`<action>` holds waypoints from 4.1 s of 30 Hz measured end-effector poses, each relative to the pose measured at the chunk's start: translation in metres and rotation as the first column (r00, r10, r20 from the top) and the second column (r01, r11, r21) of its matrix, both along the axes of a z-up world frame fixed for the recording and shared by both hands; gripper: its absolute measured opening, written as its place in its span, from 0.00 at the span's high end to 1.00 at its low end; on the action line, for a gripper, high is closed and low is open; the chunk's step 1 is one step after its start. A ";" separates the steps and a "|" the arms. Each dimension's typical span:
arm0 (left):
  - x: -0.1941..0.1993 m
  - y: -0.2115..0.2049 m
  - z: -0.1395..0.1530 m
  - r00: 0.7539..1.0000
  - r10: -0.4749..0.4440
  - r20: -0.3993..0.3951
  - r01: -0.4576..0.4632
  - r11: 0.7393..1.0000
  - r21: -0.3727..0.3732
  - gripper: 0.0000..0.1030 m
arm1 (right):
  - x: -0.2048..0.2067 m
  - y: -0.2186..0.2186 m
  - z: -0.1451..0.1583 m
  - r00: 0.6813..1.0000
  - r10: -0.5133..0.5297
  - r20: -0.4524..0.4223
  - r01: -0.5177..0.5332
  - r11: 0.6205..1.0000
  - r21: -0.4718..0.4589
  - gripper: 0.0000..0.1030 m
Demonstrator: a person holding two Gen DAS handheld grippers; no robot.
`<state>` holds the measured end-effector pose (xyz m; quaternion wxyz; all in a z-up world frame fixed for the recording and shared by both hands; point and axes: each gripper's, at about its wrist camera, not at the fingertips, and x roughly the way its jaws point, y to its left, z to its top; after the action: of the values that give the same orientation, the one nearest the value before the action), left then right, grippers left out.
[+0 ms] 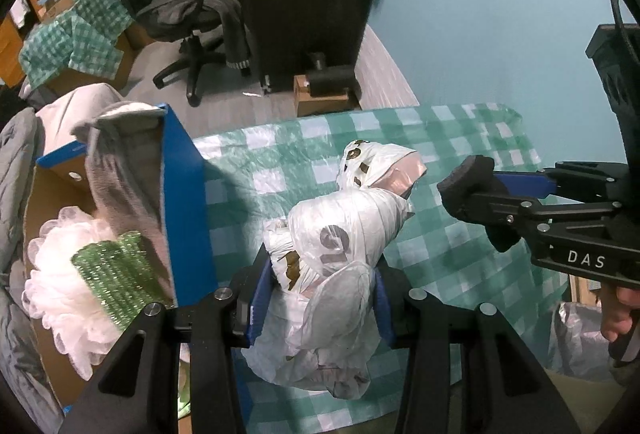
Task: Organize soft objects
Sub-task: 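Carry the white bag in the left tool and black sock in the right tool over the box, then open both tools to drop the white bag and black sock into the box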
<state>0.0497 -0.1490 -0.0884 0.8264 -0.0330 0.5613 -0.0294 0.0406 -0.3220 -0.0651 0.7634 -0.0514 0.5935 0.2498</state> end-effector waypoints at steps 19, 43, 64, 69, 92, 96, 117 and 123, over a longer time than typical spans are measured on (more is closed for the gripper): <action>-0.034 0.045 0.024 0.993 0.121 0.013 -0.121 0.992 -0.021 0.57 | -0.004 0.026 0.045 0.997 0.058 0.056 -0.060 0.998 0.032 0.63; -0.087 0.116 0.026 0.941 0.339 0.004 -0.339 0.940 -0.039 0.57 | -0.020 0.111 0.059 0.971 0.229 0.063 -0.234 0.970 0.072 0.63; -0.117 0.188 -0.003 0.881 0.474 -0.002 -0.474 0.880 -0.027 0.57 | -0.038 0.208 0.039 0.924 0.381 0.014 -0.380 0.919 0.100 0.63; -0.120 0.198 -0.011 0.878 0.478 0.005 -0.478 0.878 -0.035 0.57 | -0.046 0.223 0.030 0.914 0.406 -0.014 -0.403 0.909 0.105 0.63; -0.131 0.204 -0.016 0.888 0.460 -0.006 -0.460 0.888 -0.006 0.30 | -0.069 0.254 0.003 0.893 0.443 -0.079 -0.439 0.896 0.065 0.58; -0.131 0.206 -0.012 0.885 0.466 -0.004 -0.466 0.885 -0.005 0.30 | -0.069 0.253 0.011 0.895 0.440 -0.070 -0.434 0.897 0.081 0.52; -0.139 0.182 0.048 0.888 0.450 0.091 -0.452 0.892 -0.002 0.22 | -0.053 0.220 0.073 0.930 0.361 0.069 -0.365 0.928 0.068 0.44; -0.134 0.176 0.069 0.888 0.445 0.117 -0.447 0.894 -0.016 0.21 | -0.045 0.202 0.095 0.941 0.313 0.127 -0.321 0.946 0.050 0.42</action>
<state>-0.0843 0.0270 -0.0198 0.8430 -0.1543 0.4890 0.1626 -0.0049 -0.1203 0.0296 0.7481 -0.1341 0.5225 0.3864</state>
